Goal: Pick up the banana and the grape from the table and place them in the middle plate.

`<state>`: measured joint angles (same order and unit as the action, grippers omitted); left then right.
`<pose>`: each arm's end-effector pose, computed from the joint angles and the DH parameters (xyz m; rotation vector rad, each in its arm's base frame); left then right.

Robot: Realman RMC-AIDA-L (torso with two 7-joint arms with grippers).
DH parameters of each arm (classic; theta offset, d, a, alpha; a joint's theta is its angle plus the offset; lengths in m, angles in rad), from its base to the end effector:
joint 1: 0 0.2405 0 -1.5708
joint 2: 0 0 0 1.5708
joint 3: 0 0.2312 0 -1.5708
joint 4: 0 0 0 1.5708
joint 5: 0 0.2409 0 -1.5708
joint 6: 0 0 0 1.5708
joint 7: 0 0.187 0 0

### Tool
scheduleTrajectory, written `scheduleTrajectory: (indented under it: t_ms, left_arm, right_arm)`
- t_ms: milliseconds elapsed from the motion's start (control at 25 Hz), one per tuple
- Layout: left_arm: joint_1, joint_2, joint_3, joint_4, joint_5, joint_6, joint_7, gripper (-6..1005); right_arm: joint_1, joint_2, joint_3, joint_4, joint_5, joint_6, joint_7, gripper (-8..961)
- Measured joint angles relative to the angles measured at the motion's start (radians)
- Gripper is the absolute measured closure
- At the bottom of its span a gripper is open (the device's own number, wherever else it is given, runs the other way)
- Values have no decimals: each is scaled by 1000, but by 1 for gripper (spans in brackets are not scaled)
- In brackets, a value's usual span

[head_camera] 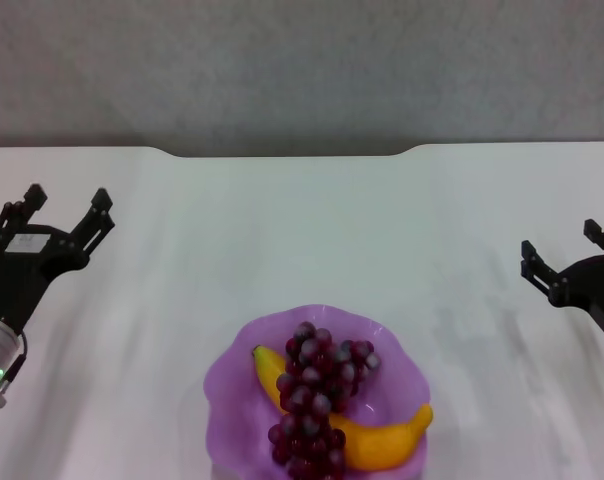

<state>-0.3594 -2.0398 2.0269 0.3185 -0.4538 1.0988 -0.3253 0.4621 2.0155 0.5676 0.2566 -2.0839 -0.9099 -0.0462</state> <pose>-0.3062 0.3836 -0.0202 -1.6604 -0.6095 -0.8419 0.3377 0.3857 -0.0587 -1.8067 0.5103 0.4030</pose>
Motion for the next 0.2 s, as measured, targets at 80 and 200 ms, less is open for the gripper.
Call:
scheduleTrajectory:
  t_ms: [80,200]
  left_arm:
    - [-17,-1,-1,-45,-4,0,-7,110]
    - [-17,-2,-7,-63,-7,-7,-10,110]
  right_arm:
    - [0,0,0,9,0,-2,3,73]
    - [0,0,4,21,1,-3,3,73]
